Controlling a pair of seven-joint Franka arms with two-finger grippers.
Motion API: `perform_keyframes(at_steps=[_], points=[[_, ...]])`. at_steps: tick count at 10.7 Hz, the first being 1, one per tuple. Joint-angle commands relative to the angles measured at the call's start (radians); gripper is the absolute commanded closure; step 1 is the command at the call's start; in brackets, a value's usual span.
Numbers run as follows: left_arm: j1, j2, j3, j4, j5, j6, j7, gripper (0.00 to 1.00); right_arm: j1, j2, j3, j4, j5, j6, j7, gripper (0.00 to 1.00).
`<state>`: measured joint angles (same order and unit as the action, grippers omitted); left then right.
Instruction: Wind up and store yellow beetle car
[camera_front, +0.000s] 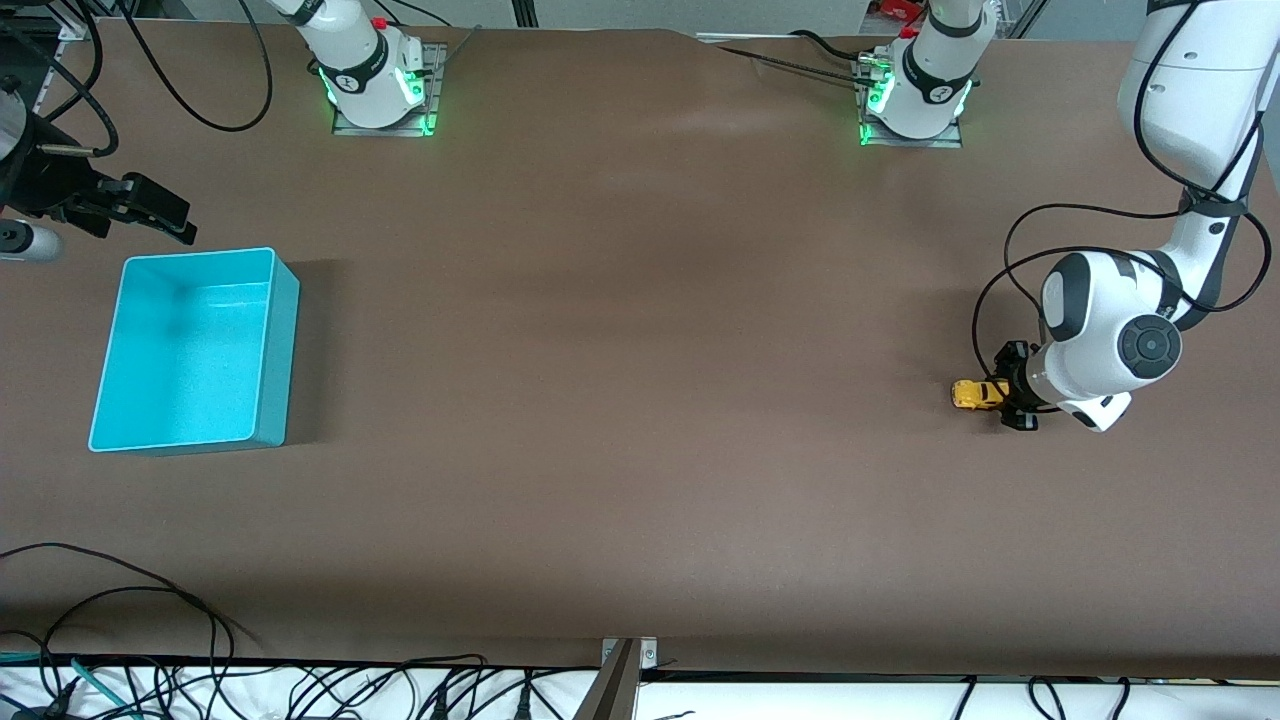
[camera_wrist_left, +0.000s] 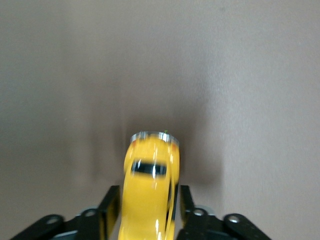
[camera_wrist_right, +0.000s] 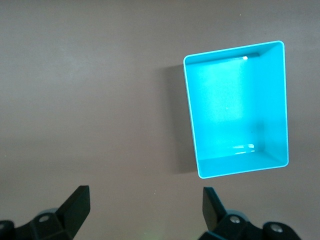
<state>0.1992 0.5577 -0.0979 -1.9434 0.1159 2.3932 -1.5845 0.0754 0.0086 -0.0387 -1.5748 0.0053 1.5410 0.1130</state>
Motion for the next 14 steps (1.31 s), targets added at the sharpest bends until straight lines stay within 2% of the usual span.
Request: perform_keyframes(at_steps=[1, 5, 9, 12, 14], points=[[0.011, 0.027, -0.002, 0.043, 0.024, 0.004, 0.003, 0.00, 0.001, 0.002, -0.001, 0.016, 0.016, -0.018, 0.005, 0.00], [0.011, 0.025, -0.003, 0.052, 0.022, 0.001, -0.012, 0.00, 0.001, 0.001, -0.004, 0.022, 0.016, -0.018, 0.004, 0.00], [0.009, -0.002, -0.008, 0.072, 0.024, -0.064, 0.000, 0.00, 0.001, -0.002, -0.004, 0.025, 0.016, -0.041, 0.005, 0.00], [0.005, -0.004, -0.029, 0.173, 0.027, -0.191, 0.029, 0.00, -0.005, 0.008, -0.009, 0.022, 0.027, -0.042, -0.003, 0.00], [0.003, -0.013, -0.040, 0.266, 0.021, -0.308, 0.140, 0.00, 0.000, 0.004, -0.003, 0.024, 0.062, -0.047, -0.001, 0.00]])
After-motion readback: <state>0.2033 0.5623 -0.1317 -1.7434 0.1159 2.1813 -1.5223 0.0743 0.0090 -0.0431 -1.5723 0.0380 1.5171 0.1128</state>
